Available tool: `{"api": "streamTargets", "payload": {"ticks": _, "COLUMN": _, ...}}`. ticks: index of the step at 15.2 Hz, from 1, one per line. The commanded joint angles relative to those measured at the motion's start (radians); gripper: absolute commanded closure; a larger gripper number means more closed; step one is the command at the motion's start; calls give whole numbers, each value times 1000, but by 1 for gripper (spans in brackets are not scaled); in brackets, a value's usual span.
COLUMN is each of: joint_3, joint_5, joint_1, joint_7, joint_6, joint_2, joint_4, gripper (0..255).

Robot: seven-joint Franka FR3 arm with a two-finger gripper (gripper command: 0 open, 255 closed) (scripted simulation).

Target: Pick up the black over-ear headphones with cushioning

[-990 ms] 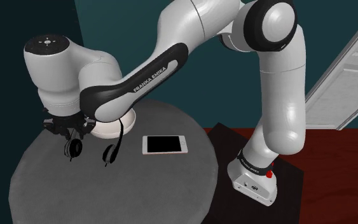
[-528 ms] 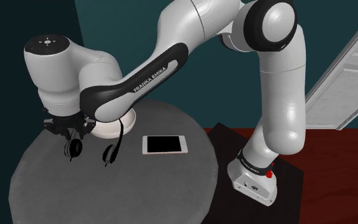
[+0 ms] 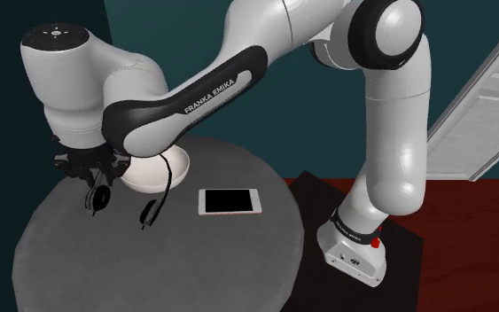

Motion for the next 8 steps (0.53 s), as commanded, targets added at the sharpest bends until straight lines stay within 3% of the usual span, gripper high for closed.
{"api": "streamTargets", "payload": {"ticks": 1, "joint_3": 9, "joint_5": 16, "joint_1": -6, "joint_7": -11, "joint_6": -18, "joint_2": -17, "joint_4": 5, "gripper": 255}}
{"api": "streamTargets", "payload": {"ticks": 8, "joint_3": 31, "joint_5": 58, "joint_1": -17, "joint_7": -49, "joint_6": -86, "joint_2": -54, "joint_4": 48, "gripper": 255}}
